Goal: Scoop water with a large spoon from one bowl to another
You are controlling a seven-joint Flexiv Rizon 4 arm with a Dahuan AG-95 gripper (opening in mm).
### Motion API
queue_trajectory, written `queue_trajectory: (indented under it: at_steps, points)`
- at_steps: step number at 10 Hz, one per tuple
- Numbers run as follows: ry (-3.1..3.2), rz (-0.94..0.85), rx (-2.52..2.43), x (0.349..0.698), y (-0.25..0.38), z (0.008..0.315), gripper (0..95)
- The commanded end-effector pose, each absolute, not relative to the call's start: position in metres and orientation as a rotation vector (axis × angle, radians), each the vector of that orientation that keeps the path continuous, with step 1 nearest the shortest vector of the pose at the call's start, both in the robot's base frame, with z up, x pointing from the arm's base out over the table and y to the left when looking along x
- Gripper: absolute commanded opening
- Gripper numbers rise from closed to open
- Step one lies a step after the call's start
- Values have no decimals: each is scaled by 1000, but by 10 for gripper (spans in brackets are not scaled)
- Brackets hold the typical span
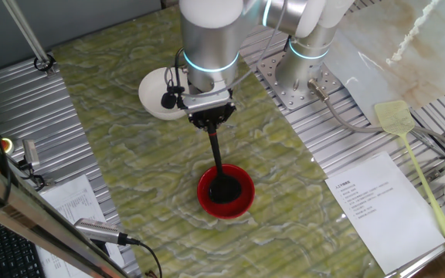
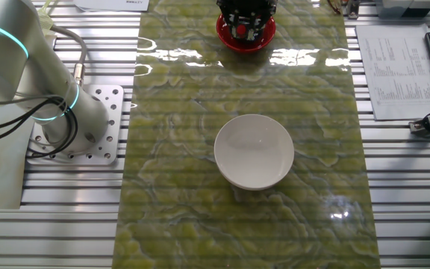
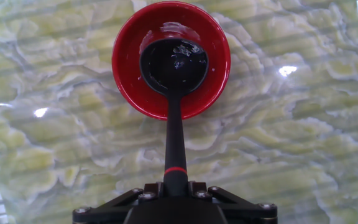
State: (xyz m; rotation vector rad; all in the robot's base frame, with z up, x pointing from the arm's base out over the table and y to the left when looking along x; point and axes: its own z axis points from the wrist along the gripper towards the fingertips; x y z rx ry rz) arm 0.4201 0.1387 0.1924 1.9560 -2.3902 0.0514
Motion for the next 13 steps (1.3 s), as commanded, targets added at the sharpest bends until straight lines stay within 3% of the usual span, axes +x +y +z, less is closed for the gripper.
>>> queue_trajectory:
  at_steps: [1, 13]
  points:
    - [-2400, 67, 1949, 420, 141, 195, 0]
    - [-2479, 162, 1948, 413, 145, 209, 0]
